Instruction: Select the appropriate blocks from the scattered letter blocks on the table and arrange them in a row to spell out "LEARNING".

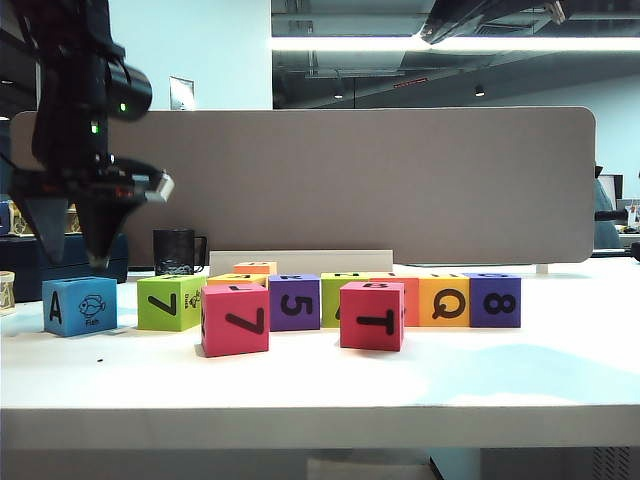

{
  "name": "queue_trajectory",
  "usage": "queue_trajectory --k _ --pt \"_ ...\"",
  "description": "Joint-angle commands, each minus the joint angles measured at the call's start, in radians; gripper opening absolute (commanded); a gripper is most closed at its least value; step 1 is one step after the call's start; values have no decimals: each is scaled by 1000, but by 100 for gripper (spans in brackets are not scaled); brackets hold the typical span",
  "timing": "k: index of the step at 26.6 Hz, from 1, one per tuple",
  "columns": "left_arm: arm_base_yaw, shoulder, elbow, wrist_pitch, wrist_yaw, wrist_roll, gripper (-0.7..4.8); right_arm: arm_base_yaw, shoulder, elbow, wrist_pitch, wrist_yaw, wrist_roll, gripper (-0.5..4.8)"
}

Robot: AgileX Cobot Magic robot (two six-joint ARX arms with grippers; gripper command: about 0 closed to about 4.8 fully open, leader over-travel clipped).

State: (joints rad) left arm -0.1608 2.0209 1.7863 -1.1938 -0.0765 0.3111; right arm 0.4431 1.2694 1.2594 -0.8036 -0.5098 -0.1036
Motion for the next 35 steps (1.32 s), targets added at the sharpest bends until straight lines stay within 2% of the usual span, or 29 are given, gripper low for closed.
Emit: queue_trajectory --k 1,13,18,19,21,23,28,32,35 --pt "0 27 2 -10 11 33 355 1 -3 4 -19 -19 -1 -1" --pt "0 75 2 12 13 27 339 1 -3 4 -31 -64 -1 -1" --pt "0 75 2 22 14 -18 334 1 -3 4 -28 -73 -1 -1" --pt "-1 75 2 30 14 -37 320 1 -3 4 -25 -72 -1 -1" --pt "-3 75 2 32 44 -39 232 1 -3 4 -22 -72 -1 -1" --pt "-4 75 2 34 86 -39 231 1 -3 4 -22 -72 -1 -1" --pt "-6 75 2 79 120 -172 232 1 -3 4 -13 -72 -1 -1" --pt "-7 75 2 106 168 -241 232 1 -3 4 -11 -72 -1 -1" --pt "-7 75 2 128 168 -278 232 1 -3 4 -11 -72 -1 -1"
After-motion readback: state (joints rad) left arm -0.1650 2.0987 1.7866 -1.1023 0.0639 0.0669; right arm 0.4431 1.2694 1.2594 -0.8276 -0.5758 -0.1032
